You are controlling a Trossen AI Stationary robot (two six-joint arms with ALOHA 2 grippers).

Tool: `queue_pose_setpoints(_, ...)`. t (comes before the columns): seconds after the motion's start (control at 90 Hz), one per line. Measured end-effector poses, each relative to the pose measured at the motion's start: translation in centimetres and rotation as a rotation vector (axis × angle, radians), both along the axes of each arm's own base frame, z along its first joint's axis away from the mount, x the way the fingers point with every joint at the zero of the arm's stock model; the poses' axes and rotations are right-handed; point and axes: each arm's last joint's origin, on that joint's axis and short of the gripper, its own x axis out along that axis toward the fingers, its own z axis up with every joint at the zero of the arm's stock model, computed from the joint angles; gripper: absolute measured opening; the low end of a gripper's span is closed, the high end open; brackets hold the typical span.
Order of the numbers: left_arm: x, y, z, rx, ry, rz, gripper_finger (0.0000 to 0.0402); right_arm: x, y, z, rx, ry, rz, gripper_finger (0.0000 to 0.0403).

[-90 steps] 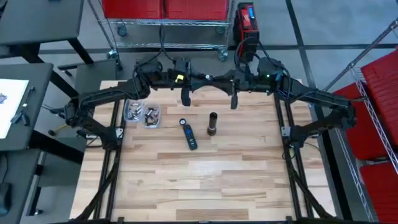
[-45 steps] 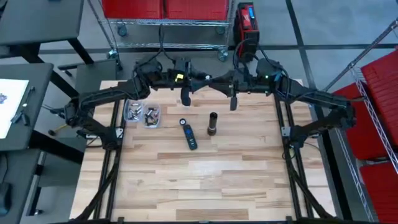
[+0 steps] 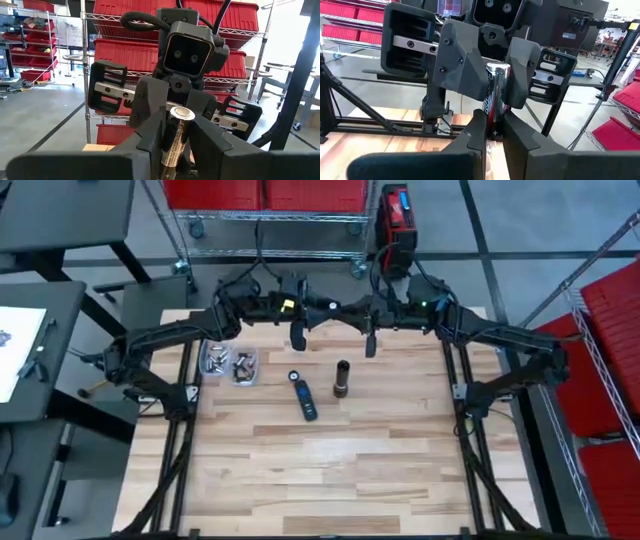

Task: Insert battery
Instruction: Insert the silver battery into the flashlight's battery compartment

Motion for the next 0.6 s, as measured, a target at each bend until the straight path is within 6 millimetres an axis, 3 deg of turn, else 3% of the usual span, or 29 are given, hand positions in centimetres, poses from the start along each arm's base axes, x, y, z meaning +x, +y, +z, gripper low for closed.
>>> queue_pose_setpoints(0.156, 0.0, 0.0, 0.0, 0.054, -0.001, 0.001, 0.0029, 0.0, 0.0, 0.1, 0.024, -0.007, 0.003, 0.0029)
queue_pose_setpoints(0.4, 0.0, 0.0, 0.0, 0.064, 0.006, -0.004, 0.0027, -0.1, 0.1, 0.1, 0.027, -0.012, 0.005, 0.0102)
queue_pose_setpoints(0.6, 0.1, 0.0, -0.5, 0.027, 0.049, -0.039, 0.0027, -3.6, 0.6, 2.0, 0.066, 0.117, -0.026, 0.0134)
